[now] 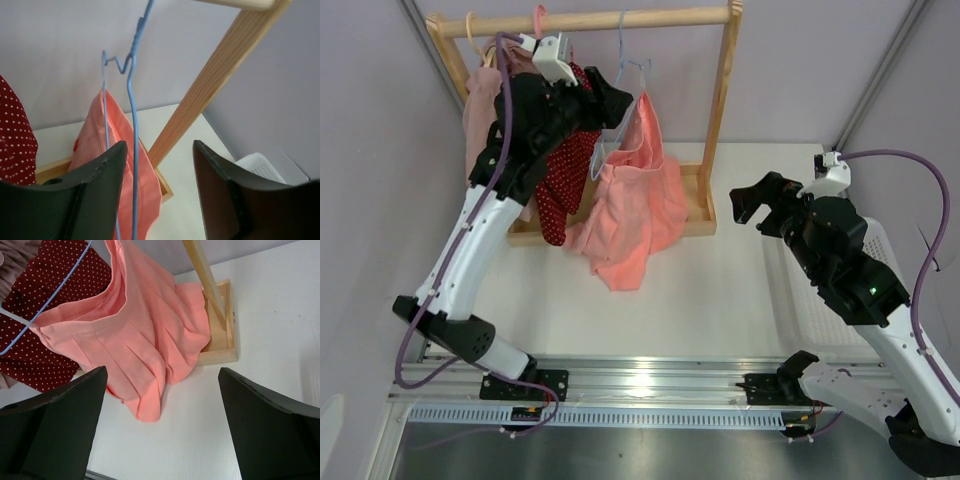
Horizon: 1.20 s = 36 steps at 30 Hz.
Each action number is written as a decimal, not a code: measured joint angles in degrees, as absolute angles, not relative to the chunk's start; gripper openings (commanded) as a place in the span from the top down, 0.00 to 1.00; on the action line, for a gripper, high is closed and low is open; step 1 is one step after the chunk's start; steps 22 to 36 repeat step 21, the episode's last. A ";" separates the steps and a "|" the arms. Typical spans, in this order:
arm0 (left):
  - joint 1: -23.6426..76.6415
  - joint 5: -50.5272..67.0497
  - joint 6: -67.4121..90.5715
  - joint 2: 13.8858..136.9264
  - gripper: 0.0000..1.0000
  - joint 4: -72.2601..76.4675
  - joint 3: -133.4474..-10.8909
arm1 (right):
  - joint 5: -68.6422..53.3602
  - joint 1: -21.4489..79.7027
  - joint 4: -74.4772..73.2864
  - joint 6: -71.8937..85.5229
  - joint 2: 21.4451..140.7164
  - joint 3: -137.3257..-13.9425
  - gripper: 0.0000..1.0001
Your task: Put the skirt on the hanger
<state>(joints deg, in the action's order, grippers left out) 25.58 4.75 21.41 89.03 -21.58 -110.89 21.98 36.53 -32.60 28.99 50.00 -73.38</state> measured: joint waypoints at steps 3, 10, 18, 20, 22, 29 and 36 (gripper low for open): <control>25.58 6.76 20.25 83.48 0.02 -22.63 -107.20 | 21.93 36.25 -32.88 29.56 50.00 -73.25 0.01; 25.58 11.27 19.42 64.82 0.02 -24.62 -89.71 | 22.63 36.01 -35.53 31.68 48.99 -69.06 0.00; 25.58 14.74 19.16 46.57 0.01 -28.40 -71.05 | 24.62 35.97 -38.06 32.60 48.10 -65.52 0.00; 25.58 15.40 18.87 42.70 0.01 -30.22 -67.59 | 24.82 35.88 -38.19 32.62 48.07 -65.41 0.01; 25.58 15.42 18.59 41.06 0.01 -31.22 -66.26 | 25.04 35.88 -38.04 32.69 48.01 -65.14 0.00; 25.58 15.42 18.59 41.06 0.01 -31.22 -66.26 | 25.04 35.88 -38.04 32.69 48.01 -65.14 0.00; 25.58 15.42 18.59 41.06 0.01 -31.22 -66.26 | 25.04 35.88 -38.04 32.69 48.01 -65.14 0.00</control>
